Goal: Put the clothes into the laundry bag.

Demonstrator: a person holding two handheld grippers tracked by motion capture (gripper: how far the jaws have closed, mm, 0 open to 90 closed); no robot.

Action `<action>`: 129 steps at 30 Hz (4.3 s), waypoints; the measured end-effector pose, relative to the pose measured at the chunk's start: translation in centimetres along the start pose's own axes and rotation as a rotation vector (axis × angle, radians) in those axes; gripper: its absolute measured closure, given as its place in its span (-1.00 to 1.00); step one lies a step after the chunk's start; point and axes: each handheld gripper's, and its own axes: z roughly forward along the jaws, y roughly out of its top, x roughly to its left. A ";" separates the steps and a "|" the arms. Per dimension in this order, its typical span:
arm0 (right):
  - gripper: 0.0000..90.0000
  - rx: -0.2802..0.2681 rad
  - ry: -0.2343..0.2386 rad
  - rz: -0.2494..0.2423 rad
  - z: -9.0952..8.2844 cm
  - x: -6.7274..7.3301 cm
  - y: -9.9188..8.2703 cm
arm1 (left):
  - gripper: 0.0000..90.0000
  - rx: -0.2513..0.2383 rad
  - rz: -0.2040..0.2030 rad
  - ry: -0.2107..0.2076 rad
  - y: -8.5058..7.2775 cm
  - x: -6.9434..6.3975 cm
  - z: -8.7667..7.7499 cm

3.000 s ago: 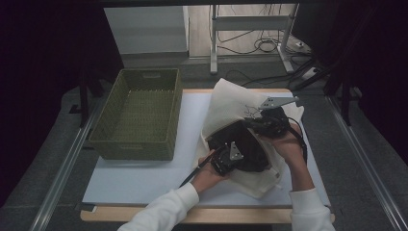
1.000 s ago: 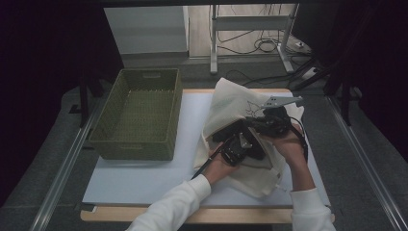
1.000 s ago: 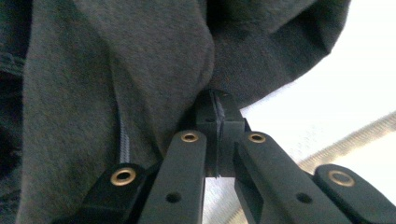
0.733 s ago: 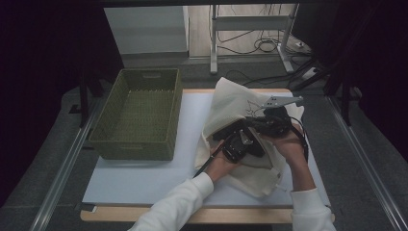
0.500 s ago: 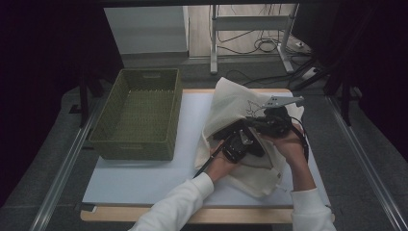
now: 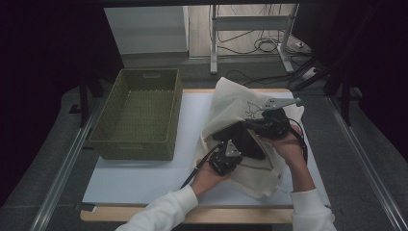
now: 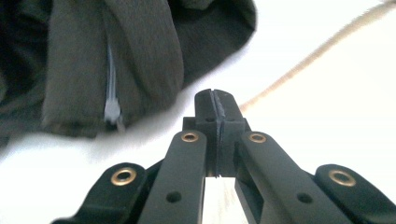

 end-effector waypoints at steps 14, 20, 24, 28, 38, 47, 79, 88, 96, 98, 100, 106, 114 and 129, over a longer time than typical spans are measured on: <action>0.94 0.017 0.008 -0.005 0.4 0.4 -0.5 | 1.00 -0.011 0.005 0.009 -2.9 0.4 -5.0; 0.94 0.031 0.013 -0.010 0.5 0.6 -1.0 | 1.00 -0.015 -0.014 0.014 -4.6 1.0 -6.8; 0.94 0.039 0.015 -0.013 0.6 0.9 -1.3 | 1.00 -0.021 -0.036 0.014 -5.6 1.4 -7.9; 0.94 0.056 0.020 -0.017 0.8 1.2 -1.8 | 1.00 -0.022 -0.050 0.015 -6.6 1.7 -9.0; 0.94 0.102 0.033 -0.036 1.8 2.0 -3.2 | 0.99 -0.022 -0.053 -0.001 -8.1 1.1 -11.6; 0.94 0.114 0.027 -0.038 2.4 2.5 -4.0 | 1.00 -0.027 -0.082 0.039 -9.3 2.2 -13.1; 0.93 0.260 0.026 -0.017 8.2 3.4 -8.1 | 0.19 -0.043 -0.161 0.134 -13.2 3.7 -15.7; 0.91 0.318 0.002 -0.047 10.3 4.2 -9.3 | 0.08 -0.031 -0.175 0.126 -13.4 3.9 -15.4; 0.77 0.336 -0.016 -0.075 10.9 4.3 -9.8 | 0.03 -0.018 -0.177 0.120 -13.5 4.1 -15.2; 0.66 0.341 -0.015 -0.083 11.0 4.4 -9.9 | 0.03 -0.017 -0.177 0.119 -13.5 4.1 -15.2; 0.54 0.339 -0.018 -0.084 11.0 4.5 -9.9 | 0.02 -0.017 -0.176 0.118 -13.4 4.1 -15.2; 0.13 0.291 0.003 -0.071 10.2 4.4 -9.2 | 0.01 -0.012 -0.176 0.114 -13.5 4.2 -15.3; -0.12 0.179 -0.012 -0.064 8.8 4.7 -8.0 | -0.02 -0.027 -0.187 0.115 -13.4 4.4 -15.4; -0.28 0.043 -0.023 -0.017 5.5 4.2 -8.0 | -0.11 -0.035 -0.185 0.142 -12.8 4.8 -15.6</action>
